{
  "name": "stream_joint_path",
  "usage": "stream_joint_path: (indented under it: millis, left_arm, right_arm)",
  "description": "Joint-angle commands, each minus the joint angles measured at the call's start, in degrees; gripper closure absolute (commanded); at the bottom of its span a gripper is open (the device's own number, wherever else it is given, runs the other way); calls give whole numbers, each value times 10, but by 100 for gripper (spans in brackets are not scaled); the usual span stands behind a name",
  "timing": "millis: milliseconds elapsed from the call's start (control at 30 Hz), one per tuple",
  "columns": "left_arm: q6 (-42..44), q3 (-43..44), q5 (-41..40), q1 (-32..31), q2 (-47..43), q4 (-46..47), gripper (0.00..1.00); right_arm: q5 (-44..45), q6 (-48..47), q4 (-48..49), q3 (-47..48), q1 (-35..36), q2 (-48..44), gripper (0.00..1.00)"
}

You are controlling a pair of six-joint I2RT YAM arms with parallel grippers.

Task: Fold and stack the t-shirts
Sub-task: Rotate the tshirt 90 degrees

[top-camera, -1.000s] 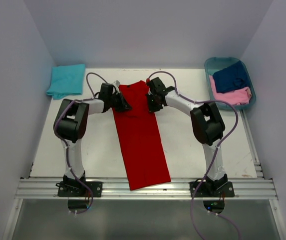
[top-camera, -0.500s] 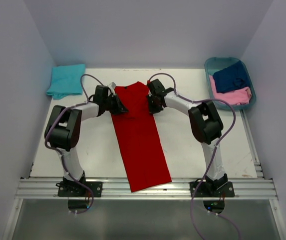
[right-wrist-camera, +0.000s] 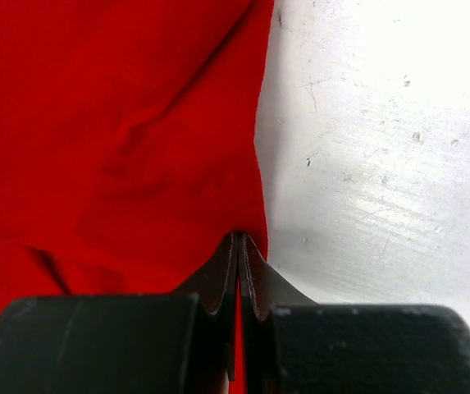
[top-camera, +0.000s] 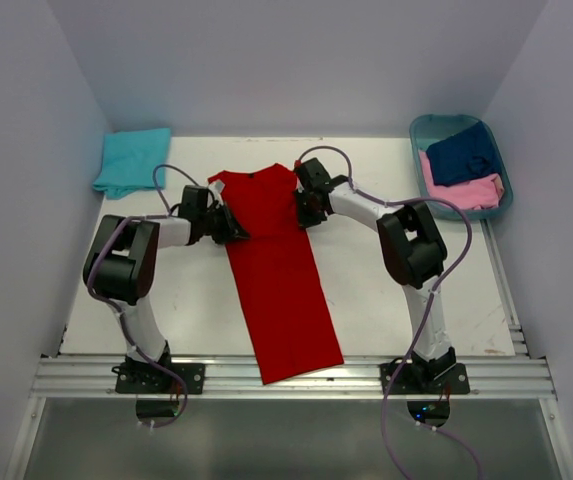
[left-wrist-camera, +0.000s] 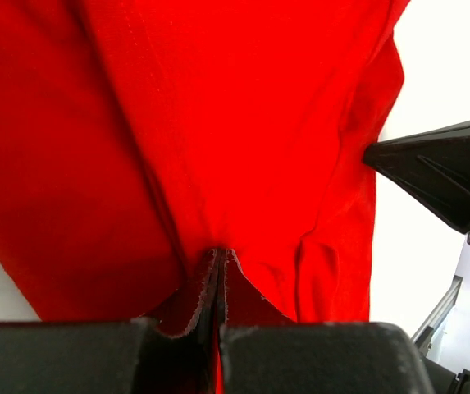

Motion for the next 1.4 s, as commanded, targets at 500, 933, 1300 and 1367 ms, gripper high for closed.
stream_joint_path:
  millis: [500, 933, 1300, 1367]
  left_arm:
    - [48, -108, -18, 10, -324, 92, 100]
    - [49, -85, -102, 11, -105, 63, 100]
    - [51, 74, -96, 12, 72, 25, 100]
    - [48, 114, -72, 12, 103, 21, 100]
  right_arm:
    - [25, -3, 82, -117, 1, -124, 100]
    - [58, 3, 58, -197, 0, -215, 100]
    - [79, 13, 47, -276, 1, -313, 100]
    - [86, 16, 37, -278, 1, -324, 100]
